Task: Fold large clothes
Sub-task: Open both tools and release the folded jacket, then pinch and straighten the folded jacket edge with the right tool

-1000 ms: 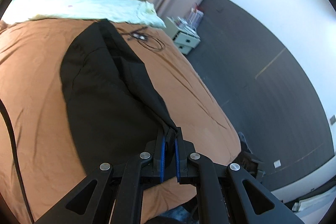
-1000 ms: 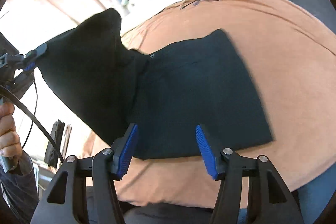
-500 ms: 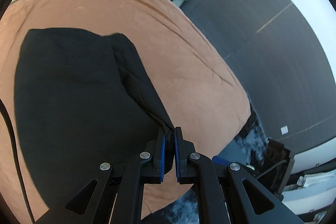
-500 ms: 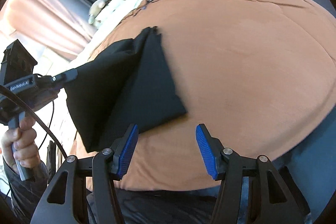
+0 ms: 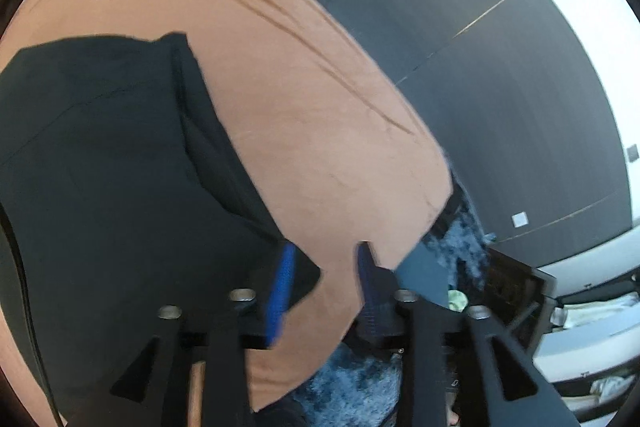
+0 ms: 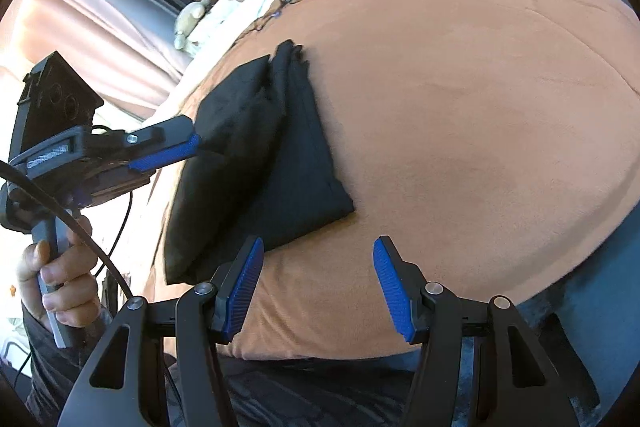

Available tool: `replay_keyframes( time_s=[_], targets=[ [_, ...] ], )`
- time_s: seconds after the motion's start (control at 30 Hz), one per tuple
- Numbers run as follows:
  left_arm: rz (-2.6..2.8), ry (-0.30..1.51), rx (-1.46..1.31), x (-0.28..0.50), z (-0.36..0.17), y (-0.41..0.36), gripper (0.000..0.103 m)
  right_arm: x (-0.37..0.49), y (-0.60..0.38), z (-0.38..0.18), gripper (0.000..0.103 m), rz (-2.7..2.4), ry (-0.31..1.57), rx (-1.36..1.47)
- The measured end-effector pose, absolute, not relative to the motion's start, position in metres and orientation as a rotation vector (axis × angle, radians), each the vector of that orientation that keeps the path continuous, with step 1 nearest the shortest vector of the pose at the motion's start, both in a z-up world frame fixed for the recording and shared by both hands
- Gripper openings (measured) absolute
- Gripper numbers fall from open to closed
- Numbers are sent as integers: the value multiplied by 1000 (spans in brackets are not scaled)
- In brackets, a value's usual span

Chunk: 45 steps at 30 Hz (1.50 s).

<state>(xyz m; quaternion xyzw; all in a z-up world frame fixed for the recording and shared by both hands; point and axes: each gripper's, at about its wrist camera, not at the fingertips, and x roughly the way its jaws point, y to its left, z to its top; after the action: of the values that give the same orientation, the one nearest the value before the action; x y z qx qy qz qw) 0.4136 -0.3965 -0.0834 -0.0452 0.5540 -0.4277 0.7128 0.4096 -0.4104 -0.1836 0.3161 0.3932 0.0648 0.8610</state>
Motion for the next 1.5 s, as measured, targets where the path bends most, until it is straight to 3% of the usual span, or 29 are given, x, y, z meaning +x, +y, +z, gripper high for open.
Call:
replay_keyframes(
  time_s=[0.07,0.3,0.6,0.63,0.7,0.8,0.87,0.97,1.2,1.5],
  targets=[
    [-926,1182,-94,415,-68,-381,65,414,-407,-181,65,158,813,666],
    [-789,1139,-72,424,-52,-314,66,438,-390,-178,65,219,802,680],
    [-576,1177,-62,438,-85,-226,66,478,-378,-179,64,193,820,653],
    [-552,1191,-62,439,-92,-219,66,479,-377,-179,58,189,820,648],
    [-530,1216,-67,442,-105,-208,66,483,-377,-178,24,165,822,624],
    [-497,1263,-74,446,-127,-204,66,481,-381,-177,11,173,807,620],
    [-492,1290,-76,449,-139,-204,66,476,-384,-178,7,166,793,628],
    [-508,1325,-76,449,-154,-208,65,470,-388,-185,6,158,791,645],
    [-530,1304,-33,447,-149,-232,41,443,-401,-206,4,100,797,681],
    [-539,1312,15,446,-152,-238,39,438,-399,-199,6,99,840,686]
  ],
)
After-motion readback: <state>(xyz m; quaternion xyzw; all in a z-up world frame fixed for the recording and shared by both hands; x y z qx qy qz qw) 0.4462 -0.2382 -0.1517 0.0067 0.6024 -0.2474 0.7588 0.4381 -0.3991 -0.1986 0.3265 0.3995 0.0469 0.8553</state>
